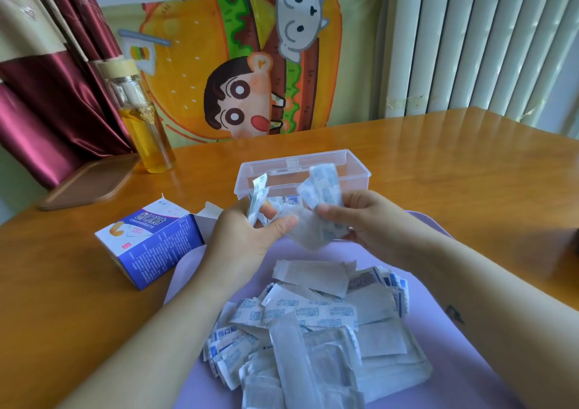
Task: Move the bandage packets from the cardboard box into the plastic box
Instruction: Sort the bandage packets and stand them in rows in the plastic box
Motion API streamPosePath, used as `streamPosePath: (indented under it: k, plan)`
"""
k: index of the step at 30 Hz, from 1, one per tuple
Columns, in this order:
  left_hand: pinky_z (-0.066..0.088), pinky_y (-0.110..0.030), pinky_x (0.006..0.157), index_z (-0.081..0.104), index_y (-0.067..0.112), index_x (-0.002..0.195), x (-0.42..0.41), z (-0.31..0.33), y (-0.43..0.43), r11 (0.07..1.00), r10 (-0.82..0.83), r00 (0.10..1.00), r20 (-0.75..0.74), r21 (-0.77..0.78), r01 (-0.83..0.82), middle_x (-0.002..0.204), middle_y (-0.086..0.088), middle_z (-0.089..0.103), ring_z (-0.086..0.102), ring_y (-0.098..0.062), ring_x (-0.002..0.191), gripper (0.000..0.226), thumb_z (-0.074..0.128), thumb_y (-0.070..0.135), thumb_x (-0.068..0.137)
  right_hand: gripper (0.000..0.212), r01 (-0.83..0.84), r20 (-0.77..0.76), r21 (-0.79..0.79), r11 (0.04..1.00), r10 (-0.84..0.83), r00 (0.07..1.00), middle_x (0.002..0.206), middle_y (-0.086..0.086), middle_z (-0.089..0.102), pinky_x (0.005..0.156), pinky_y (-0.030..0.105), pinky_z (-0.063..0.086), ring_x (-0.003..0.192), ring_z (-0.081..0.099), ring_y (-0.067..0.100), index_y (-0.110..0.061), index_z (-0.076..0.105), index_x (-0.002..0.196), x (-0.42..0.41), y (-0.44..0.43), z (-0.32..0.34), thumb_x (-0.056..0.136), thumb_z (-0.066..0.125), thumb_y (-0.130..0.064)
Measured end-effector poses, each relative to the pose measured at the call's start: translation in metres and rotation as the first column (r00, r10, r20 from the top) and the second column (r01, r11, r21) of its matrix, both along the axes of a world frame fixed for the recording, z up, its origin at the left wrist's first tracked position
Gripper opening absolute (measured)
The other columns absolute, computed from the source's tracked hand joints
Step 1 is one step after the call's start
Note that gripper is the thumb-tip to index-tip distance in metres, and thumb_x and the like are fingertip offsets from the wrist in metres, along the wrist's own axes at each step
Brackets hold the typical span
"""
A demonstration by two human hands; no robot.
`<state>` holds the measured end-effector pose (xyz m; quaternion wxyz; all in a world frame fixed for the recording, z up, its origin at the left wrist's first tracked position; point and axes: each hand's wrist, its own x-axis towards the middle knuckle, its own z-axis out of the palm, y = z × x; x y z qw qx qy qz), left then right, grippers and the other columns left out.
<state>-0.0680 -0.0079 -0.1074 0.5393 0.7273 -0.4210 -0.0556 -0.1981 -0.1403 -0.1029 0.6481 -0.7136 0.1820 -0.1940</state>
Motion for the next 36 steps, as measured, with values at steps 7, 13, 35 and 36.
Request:
streamPosePath:
  k: [7, 13, 35, 36]
  plan:
    - [0.033, -0.025, 0.054, 0.047, 0.006, 0.064, -0.003, 0.004, 0.005, 0.986, -0.074, 0.861, 0.503, -0.09, 0.137, 0.081, 0.007, 0.044, 0.043, -0.015, 0.066, 0.01, 0.055, 0.004, 0.07, 0.007, 0.04, -0.001, 0.542, 0.84, -0.047, 0.999, 0.085, 0.001, 0.067, 0.077, 0.036, 0.053, 0.091, 0.063, 0.024, -0.014, 0.062, 0.091, -0.015, -0.013, 0.019, 0.088, 0.056, -0.018]
    - [0.03, -0.009, 0.055, 0.034, 0.032, 0.072, -0.004, 0.004, 0.006, 0.981, -0.094, 0.734, 0.673, -0.065, 0.185, 0.082, 0.009, 0.041, 0.039, -0.005, 0.068, 0.019, 0.048, 0.021, 0.081, 0.022, -0.221, 0.168, 0.581, 0.783, 0.151, 0.974, 0.088, 0.006, 0.072, 0.096, 0.049, 0.047, 0.091, 0.069, 0.026, -0.007, 0.062, 0.098, -0.018, -0.005, 0.024, 0.081, 0.052, -0.016]
    - [0.03, -0.017, 0.045, 0.06, 0.011, 0.096, -0.003, 0.002, -0.001, 0.932, -0.359, 0.772, -0.524, -0.152, 0.329, 0.065, 0.005, 0.047, 0.032, -0.006, 0.045, 0.024, 0.042, 0.026, 0.094, 0.03, -0.01, -0.33, -0.657, 0.754, -0.276, 0.903, 0.062, 0.0, 0.046, 0.054, 0.028, 0.031, 0.057, 0.04, 0.017, -0.011, 0.048, 0.065, -0.027, -0.019, 0.029, 0.094, 0.05, -0.019]
    - [0.029, -0.016, 0.044, 0.06, 0.01, 0.096, -0.004, 0.004, -0.001, 0.928, -0.369, 0.745, -0.556, -0.174, 0.33, 0.065, 0.005, 0.046, 0.031, -0.005, 0.044, 0.025, 0.046, 0.029, 0.089, 0.027, 0.052, -0.257, -0.518, 0.854, -0.213, 0.943, 0.065, 0.001, 0.048, 0.057, 0.028, 0.033, 0.061, 0.042, 0.017, -0.011, 0.053, 0.069, -0.026, -0.015, 0.032, 0.095, 0.05, -0.018]
